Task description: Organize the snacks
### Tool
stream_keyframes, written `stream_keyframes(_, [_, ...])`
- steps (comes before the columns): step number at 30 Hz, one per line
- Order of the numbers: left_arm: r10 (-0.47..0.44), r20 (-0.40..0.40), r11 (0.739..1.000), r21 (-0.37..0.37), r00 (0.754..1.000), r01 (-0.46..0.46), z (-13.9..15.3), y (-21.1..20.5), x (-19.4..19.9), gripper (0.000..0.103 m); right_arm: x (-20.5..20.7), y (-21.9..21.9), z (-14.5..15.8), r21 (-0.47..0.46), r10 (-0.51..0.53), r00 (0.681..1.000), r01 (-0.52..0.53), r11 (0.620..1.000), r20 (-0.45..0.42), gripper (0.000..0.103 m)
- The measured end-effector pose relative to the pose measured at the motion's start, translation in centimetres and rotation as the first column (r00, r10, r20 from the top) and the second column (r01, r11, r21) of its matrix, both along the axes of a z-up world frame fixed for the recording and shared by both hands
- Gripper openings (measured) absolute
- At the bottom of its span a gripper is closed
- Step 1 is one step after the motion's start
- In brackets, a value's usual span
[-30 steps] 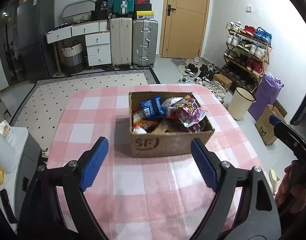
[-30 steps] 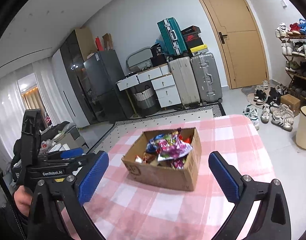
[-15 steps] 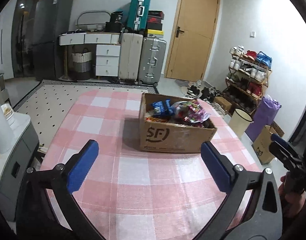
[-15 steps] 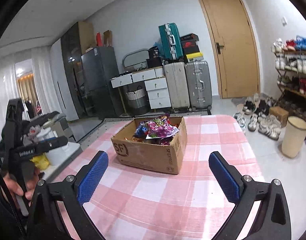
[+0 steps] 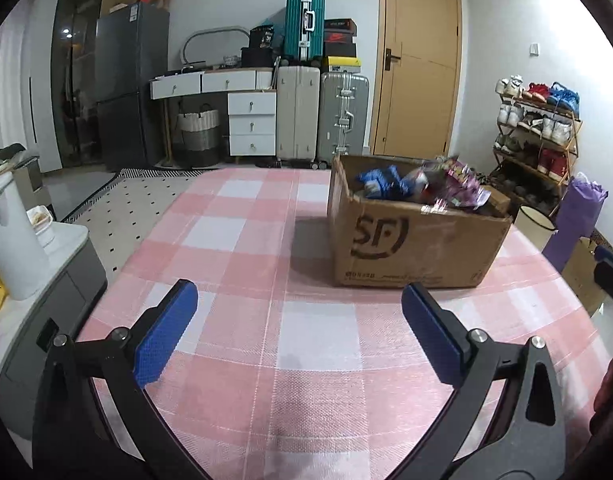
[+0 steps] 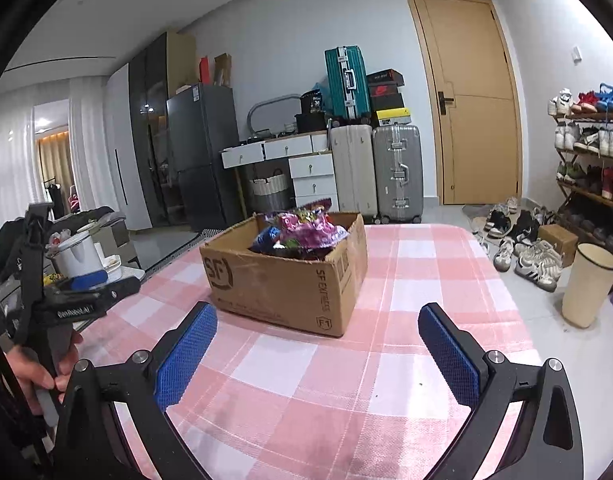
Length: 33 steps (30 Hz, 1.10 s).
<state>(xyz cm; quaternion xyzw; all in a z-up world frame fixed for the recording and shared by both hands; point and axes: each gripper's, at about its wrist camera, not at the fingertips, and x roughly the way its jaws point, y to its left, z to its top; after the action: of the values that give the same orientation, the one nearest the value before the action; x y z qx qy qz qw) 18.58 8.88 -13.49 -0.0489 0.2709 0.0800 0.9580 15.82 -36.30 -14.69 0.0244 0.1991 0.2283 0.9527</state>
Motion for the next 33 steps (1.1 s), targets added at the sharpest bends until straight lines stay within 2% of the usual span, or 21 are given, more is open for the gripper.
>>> stream_keyframes(4, [-0.003,-0.024,1.0,-0.01,1.0,0.003,-1.9,-0.1,1.5,0.102,1.2,0.2,-0.9,0.003,-0.006,1.0,0.006,1.0,0.017,0.102])
stream_keyframes(7, [-0.015,-0.043,1.0,-0.01,0.999,0.015,-2.8,-0.2,2.3,0.102,1.6,0.4,-1.8,-0.028,-0.015,0.998,0.016,0.999,0.055,0.102])
stream_keyframes(9, [-0.024,-0.032,1.0,-0.014,0.999,0.023,-3.0,-0.2,2.4,0.102,1.8,0.7,-2.2,-0.04,-0.009,0.998,0.012,0.999,0.065,0.102])
stream_keyframes(18, [-0.039,0.044,0.998,0.06,0.998,0.036,-2.4,-1.7,1.4,0.102,1.0,1.5,-2.4,-0.079,0.005,0.993,0.004,0.997,0.119,0.102])
stream_keyframes(33, [-0.026,0.062,0.999,0.046,0.998,0.023,-2.2,-1.4,1.0,0.102,1.0,1.1,-2.6,-0.059,0.003,0.994,0.003,0.998,0.11,0.103])
